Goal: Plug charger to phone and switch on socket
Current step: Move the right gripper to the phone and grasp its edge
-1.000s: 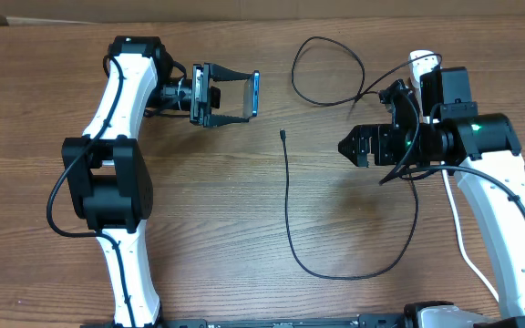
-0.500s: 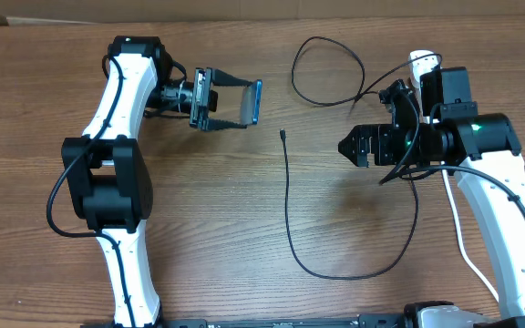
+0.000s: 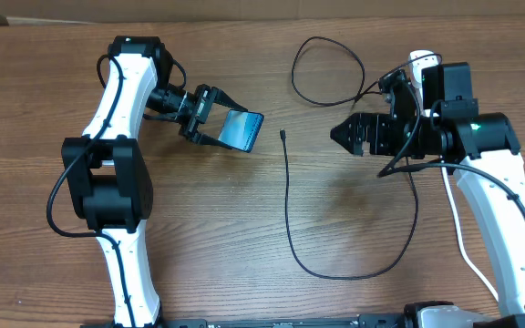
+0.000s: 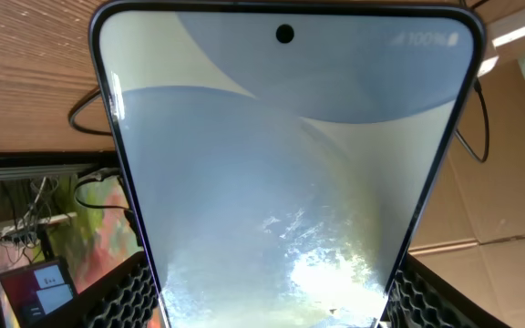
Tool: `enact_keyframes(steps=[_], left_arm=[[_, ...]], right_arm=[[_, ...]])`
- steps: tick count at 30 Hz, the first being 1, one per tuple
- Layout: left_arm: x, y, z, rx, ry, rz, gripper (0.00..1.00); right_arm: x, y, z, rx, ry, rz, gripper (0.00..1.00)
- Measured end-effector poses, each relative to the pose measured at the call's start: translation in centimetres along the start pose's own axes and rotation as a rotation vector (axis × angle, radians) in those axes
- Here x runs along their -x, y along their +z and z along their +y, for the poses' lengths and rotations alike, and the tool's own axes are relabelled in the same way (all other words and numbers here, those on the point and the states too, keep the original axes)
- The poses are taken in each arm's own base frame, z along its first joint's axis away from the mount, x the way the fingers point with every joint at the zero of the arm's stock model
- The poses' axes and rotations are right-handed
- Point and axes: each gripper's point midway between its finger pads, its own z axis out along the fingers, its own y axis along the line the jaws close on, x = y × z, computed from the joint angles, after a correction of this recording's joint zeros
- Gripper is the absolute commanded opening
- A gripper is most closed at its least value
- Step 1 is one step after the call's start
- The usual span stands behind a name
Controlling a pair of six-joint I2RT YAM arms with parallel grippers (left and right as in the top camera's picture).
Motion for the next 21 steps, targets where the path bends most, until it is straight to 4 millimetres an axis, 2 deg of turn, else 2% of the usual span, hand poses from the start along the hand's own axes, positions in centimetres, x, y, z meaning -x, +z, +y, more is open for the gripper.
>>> enact_keyframes(steps=[5, 8, 17, 21], left_arm=[[0.2, 0.0, 0.2, 0.009, -0.023, -0.009, 0.04], [0.2, 0.0, 0.2, 0.011, -0.043, -0.012, 0.04], [1.6, 0.0, 0.9, 0.060, -0.101, -0.090, 0.04], [2.1, 0.3, 0.7, 0.068, -0.082, -0.123, 0.04]], right_arm=[[0.2, 1.8, -0.7, 0.008, 0.163, 0.032, 0.90], [0.3, 2.9, -0.7, 0.015, 0.202, 0.048, 0.89], [1.1, 4.6, 4.1, 0.122, 0.142, 0.028, 0.88], [0.8, 5.7, 7.1, 0.168, 0.100, 0.033, 0.83]])
